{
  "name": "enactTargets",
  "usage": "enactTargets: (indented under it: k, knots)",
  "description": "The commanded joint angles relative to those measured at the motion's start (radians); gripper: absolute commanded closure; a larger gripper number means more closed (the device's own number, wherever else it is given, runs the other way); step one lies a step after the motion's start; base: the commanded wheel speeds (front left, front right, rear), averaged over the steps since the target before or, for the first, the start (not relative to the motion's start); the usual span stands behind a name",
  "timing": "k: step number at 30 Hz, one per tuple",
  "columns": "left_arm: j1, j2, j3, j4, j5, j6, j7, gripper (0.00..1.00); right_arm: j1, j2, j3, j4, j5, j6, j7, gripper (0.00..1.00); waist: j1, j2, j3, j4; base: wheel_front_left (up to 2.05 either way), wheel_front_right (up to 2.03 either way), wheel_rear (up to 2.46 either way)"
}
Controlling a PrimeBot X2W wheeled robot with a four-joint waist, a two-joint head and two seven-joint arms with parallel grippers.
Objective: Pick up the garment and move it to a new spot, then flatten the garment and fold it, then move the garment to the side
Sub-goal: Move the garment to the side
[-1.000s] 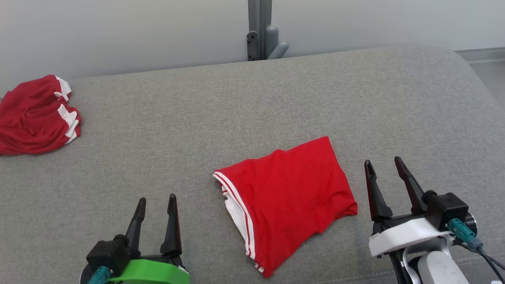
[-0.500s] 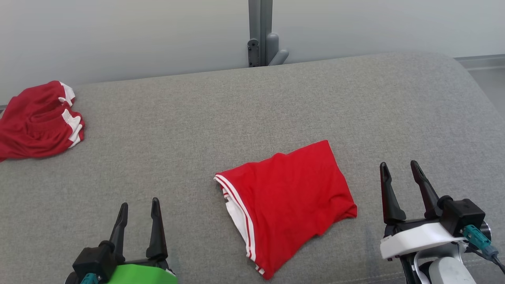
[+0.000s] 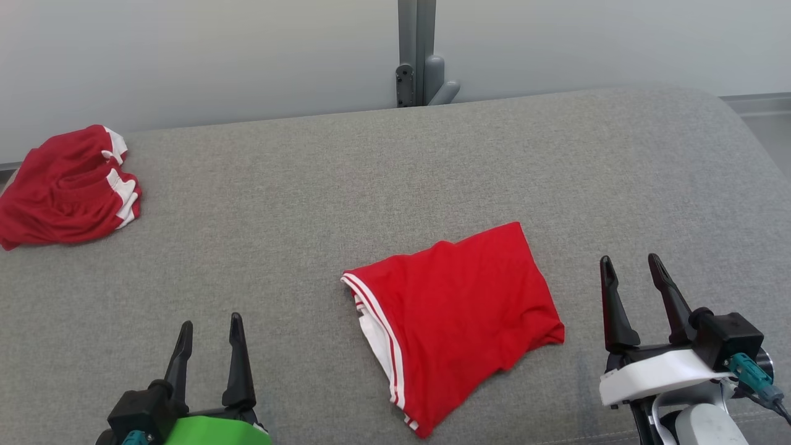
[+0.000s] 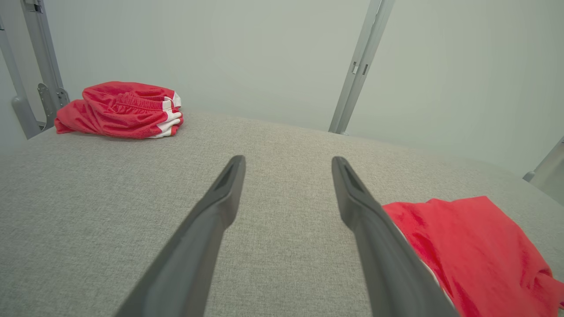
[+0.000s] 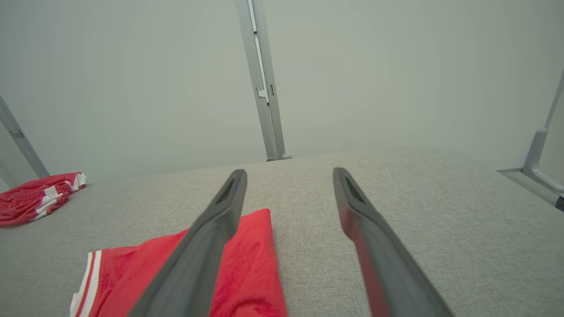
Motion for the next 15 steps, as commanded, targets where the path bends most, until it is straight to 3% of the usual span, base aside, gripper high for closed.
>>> enactTargets:
  k: [1,8,15]
  knots:
    - [0.008,0.000,0.005,-0.001,0.004,-0.003,0.000,0.00,-0.001,0.000,-0.008,0.005,-0.001,0.000,-0.002,0.00,0.0000,0.0000,0.003,0.003,0.00,0.00,0.00]
    - [-0.009,0.000,0.007,-0.005,0.009,-0.005,0.000,0.00,-0.060,-0.008,-0.027,0.075,-0.009,0.000,0.065,0.00,0.0000,0.0000,0.025,0.011,0.00,0.00,0.00]
    - [-0.039,0.000,0.000,-0.005,0.012,-0.005,0.000,0.00,-0.194,-0.110,0.067,0.228,0.071,0.000,0.261,0.00,0.0000,0.0000,0.072,0.040,0.00,0.00,0.00]
